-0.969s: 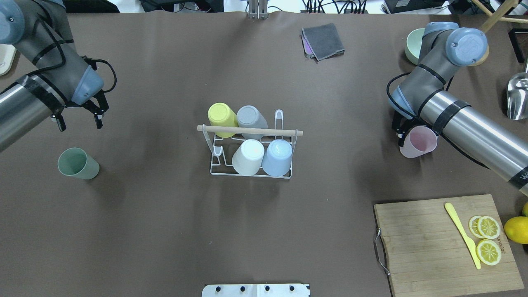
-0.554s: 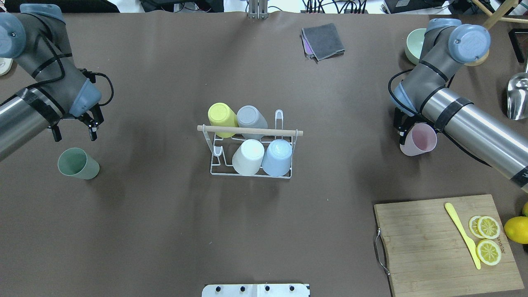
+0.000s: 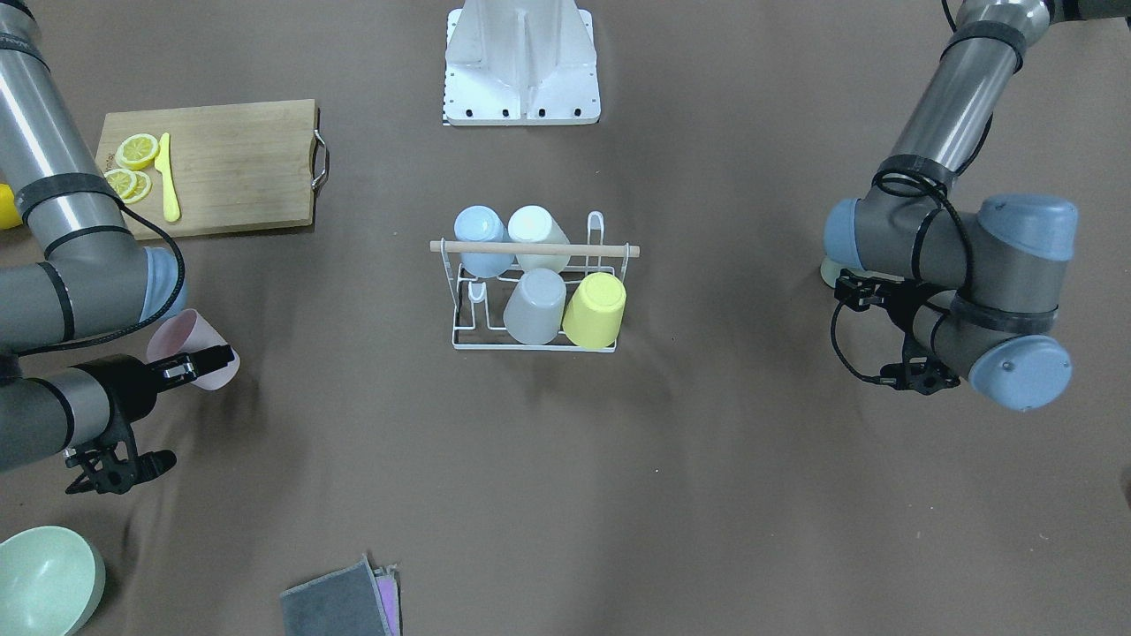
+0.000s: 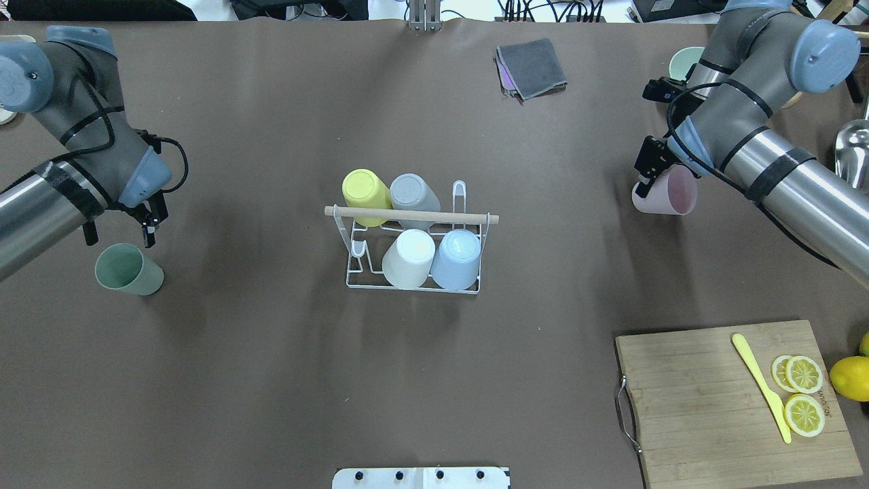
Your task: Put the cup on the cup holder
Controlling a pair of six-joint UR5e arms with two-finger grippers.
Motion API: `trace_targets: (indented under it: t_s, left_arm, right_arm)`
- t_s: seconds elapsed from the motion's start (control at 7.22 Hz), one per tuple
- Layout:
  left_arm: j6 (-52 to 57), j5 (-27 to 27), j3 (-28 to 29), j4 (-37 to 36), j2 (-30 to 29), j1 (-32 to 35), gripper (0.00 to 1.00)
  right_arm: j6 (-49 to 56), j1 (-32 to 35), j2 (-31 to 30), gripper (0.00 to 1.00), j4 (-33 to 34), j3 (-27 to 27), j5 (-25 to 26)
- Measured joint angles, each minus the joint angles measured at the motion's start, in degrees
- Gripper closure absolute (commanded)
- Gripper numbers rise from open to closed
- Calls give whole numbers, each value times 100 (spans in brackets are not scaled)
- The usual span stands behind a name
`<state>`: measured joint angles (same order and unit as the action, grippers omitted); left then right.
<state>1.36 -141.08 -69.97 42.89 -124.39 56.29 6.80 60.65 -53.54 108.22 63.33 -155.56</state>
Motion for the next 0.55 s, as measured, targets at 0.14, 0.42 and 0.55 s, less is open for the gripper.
trace_targets:
  t_s: [0.14,0.42,0.55]
  left_arm:
    - [3,-8,7,0,2,-33,3]
    - [7,-28,19,0,21,-101,3]
    - [16,-32,23,0,67,-152,3]
  right_arm:
    - [-6,69,-43,65,-899,20,-319]
    - [9,164,-63,64,-2272,28,-984]
    - [31,185,-52,64,-2935,30,-1275]
